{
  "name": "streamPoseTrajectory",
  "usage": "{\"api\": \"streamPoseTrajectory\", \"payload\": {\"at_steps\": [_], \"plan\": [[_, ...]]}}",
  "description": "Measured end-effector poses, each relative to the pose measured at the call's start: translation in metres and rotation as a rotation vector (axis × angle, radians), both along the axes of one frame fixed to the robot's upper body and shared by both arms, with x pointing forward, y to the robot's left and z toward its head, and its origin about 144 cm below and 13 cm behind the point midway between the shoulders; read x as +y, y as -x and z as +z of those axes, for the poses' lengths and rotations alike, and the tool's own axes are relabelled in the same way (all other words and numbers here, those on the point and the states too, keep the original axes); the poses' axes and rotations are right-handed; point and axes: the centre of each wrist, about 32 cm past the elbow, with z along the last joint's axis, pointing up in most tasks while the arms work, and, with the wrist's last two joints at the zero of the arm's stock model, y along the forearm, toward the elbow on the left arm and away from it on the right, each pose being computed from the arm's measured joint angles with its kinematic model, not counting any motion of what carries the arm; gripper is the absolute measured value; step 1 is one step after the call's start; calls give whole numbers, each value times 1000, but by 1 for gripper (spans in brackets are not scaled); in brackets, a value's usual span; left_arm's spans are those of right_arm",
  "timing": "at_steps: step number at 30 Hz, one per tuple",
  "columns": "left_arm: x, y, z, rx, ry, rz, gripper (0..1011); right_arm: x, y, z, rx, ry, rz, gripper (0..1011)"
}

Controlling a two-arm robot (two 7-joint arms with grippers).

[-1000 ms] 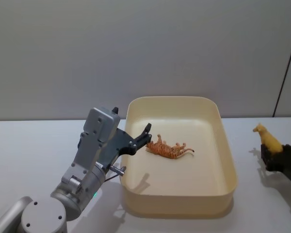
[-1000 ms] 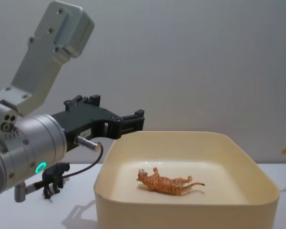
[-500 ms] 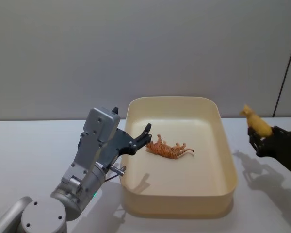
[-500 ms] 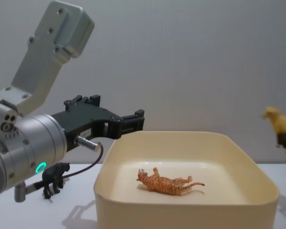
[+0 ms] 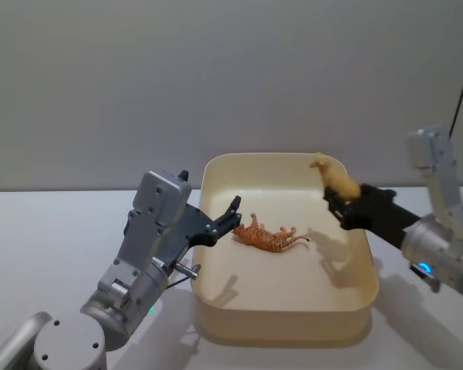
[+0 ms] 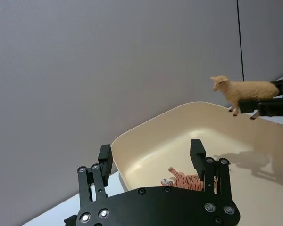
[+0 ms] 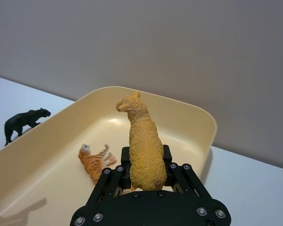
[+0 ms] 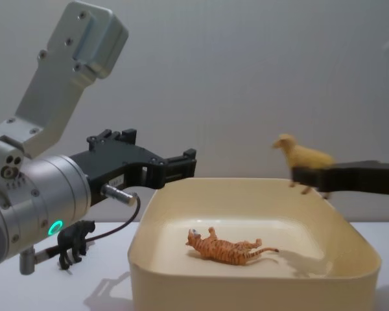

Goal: Pick up the toy alternately with two hands and place it into the central storage box.

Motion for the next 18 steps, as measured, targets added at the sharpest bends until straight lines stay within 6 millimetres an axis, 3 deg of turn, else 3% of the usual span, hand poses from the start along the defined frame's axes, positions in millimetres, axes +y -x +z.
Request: {"api": "streamPoseTrajectory", "payload": {"at_steps": [7,18], "plan": [[0,0,0,0,0,0,1001,20,-17,1,31,-16,49,367],[0,0,0,0,0,0,1001,36,-29,3,51,-23,88,704]]}}
